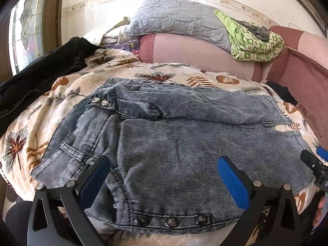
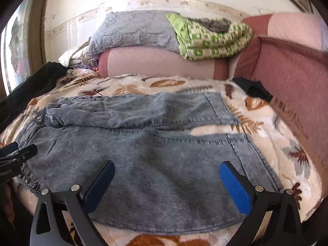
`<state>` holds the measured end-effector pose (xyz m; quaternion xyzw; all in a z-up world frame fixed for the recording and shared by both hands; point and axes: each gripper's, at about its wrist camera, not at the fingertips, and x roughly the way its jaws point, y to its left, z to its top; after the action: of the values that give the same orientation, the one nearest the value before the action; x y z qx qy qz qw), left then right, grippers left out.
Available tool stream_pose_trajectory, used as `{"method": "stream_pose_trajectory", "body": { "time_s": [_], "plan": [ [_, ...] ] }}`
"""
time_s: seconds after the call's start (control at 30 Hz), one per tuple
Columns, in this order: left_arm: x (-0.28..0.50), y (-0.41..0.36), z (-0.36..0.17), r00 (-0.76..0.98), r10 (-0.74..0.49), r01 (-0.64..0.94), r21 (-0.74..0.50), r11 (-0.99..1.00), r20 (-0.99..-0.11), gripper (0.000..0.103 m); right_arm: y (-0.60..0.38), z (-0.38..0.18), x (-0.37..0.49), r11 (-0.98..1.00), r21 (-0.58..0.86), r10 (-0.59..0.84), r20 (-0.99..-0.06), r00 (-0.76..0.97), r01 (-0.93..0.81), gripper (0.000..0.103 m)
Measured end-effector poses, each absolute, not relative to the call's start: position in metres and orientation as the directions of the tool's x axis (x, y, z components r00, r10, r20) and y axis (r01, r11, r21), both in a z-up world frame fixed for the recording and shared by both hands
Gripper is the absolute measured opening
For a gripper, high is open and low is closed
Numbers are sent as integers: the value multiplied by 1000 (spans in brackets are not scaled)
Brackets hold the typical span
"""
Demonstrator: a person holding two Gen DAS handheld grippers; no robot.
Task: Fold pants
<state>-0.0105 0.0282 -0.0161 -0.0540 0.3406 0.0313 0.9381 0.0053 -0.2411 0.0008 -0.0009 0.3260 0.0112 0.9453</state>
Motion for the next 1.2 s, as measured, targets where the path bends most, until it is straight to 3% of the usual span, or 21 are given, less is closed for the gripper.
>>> {"method": "stream_pose_trajectory", "body": {
  "time_s": [0.2, 0.3, 0.43, 0.7, 0.77, 0.83, 0.93, 1.2],
  "plan": [
    [-15, 61, -15, 747, -22, -144, -195, 970, -664, 103, -329, -11, -7, 927, 351, 181, -723, 667, 129, 103],
    [-16, 69, -19, 728, -82, -140, -264, 954, -681, 103, -383, -33, -20, 808, 532, 265, -711, 651, 252, 103],
    [-20, 62, -16, 731, -145, -86, -301, 950, -667, 103, -424, -47, -25, 696, 637, 303, -679, 669, 331, 98],
    [-26, 92, -16, 739, -136, -163, -371, 914, -660, 103, -451, -64, -6, 620, 665, 293, -688, 664, 416, 66],
    [-33, 112, -16, 756, -86, -235, -391, 890, -649, 103, -454, -62, -3, 639, 644, 283, -705, 650, 420, 36],
    [-41, 132, -15, 760, -17, -318, -395, 862, -649, 103, -453, -57, 1, 669, 615, 267, -722, 638, 417, 19],
    [-54, 160, -16, 747, 58, -431, -416, 801, -663, 103, -444, -39, 3, 726, 584, 248, -714, 655, 362, 15],
    [-66, 192, -30, 689, 47, -549, -478, 686, -723, 103, -420, -12, 12, 812, 529, 234, -682, 693, 246, 10]
  ]
}}
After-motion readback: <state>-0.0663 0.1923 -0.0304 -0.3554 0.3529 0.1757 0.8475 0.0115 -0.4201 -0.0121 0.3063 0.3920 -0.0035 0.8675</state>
